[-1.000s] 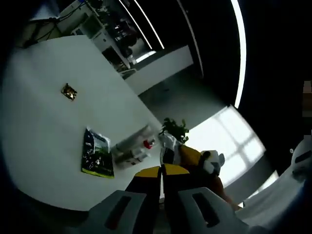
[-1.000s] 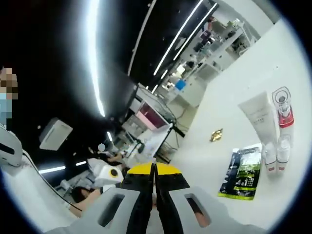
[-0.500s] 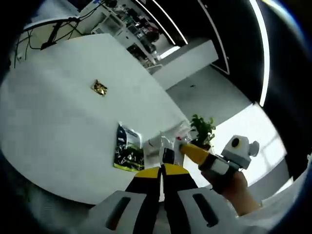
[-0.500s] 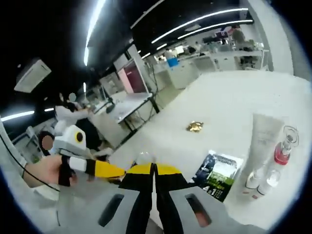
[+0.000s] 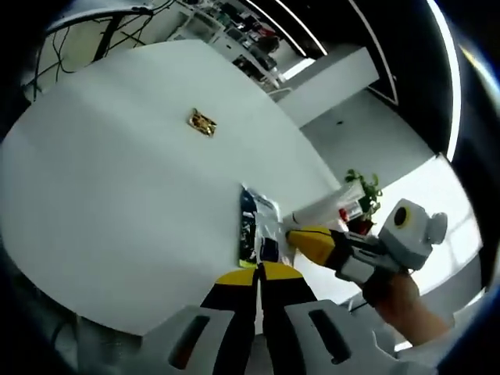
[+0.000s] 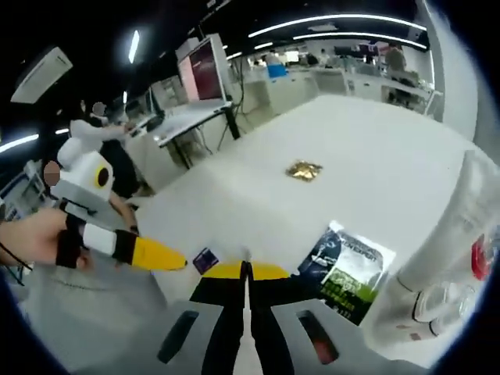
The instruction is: Arrange the skincare products in the storage area until every visible bottle or jar stands upright without overlapping.
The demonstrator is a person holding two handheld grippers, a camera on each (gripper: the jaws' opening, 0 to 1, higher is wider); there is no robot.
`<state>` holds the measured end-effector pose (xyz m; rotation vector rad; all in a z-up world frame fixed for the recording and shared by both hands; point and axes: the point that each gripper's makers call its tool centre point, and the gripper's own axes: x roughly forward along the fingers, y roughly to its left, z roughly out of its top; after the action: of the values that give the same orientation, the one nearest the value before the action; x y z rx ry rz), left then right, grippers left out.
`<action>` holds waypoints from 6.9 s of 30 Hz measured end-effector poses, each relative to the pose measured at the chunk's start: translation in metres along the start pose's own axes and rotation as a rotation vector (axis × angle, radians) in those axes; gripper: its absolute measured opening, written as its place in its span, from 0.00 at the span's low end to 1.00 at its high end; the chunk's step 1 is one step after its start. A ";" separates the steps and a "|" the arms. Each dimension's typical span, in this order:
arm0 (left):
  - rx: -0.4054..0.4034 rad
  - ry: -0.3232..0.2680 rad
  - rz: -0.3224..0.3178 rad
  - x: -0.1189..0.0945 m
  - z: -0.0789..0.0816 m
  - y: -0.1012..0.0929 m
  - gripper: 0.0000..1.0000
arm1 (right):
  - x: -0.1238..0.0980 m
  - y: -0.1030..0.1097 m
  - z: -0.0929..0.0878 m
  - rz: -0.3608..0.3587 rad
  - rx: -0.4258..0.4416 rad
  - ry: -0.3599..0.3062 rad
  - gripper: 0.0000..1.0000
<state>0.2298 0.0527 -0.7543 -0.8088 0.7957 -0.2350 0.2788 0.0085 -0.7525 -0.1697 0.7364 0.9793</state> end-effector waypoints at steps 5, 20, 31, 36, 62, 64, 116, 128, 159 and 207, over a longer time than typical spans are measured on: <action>-0.026 0.018 0.028 0.007 0.000 0.010 0.00 | 0.022 -0.006 -0.011 -0.003 -0.039 0.035 0.01; 0.085 0.132 0.188 0.044 0.001 0.047 0.00 | 0.059 -0.028 -0.028 -0.059 -0.120 0.105 0.01; 0.134 0.166 0.212 0.052 -0.003 0.055 0.00 | 0.071 -0.033 -0.036 -0.075 -0.226 0.131 0.01; 0.171 0.166 0.218 0.058 0.002 0.062 0.00 | 0.071 -0.033 -0.036 -0.081 -0.242 0.121 0.01; 1.019 0.188 0.125 0.078 0.013 0.029 0.33 | 0.073 -0.036 -0.038 -0.091 -0.263 0.121 0.01; 1.032 0.210 0.132 0.081 0.009 0.032 0.33 | 0.072 -0.035 -0.038 -0.091 -0.263 0.122 0.01; 0.996 0.215 0.136 0.089 0.007 0.035 0.41 | -0.067 -0.025 -0.029 -0.168 -0.205 -0.033 0.26; 0.967 0.192 0.120 0.072 0.014 0.024 0.45 | -0.122 -0.063 -0.032 -0.312 -0.091 -0.088 0.39; 0.669 0.092 0.057 -0.007 0.022 -0.002 0.65 | -0.164 -0.073 -0.054 -0.342 0.029 -0.133 0.66; 0.580 0.057 0.092 -0.050 0.018 0.015 0.96 | -0.173 -0.073 -0.065 -0.342 0.122 -0.138 0.86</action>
<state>0.2065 0.0963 -0.7305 -0.2195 0.7619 -0.3849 0.2467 -0.1814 -0.7051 -0.1155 0.6133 0.6125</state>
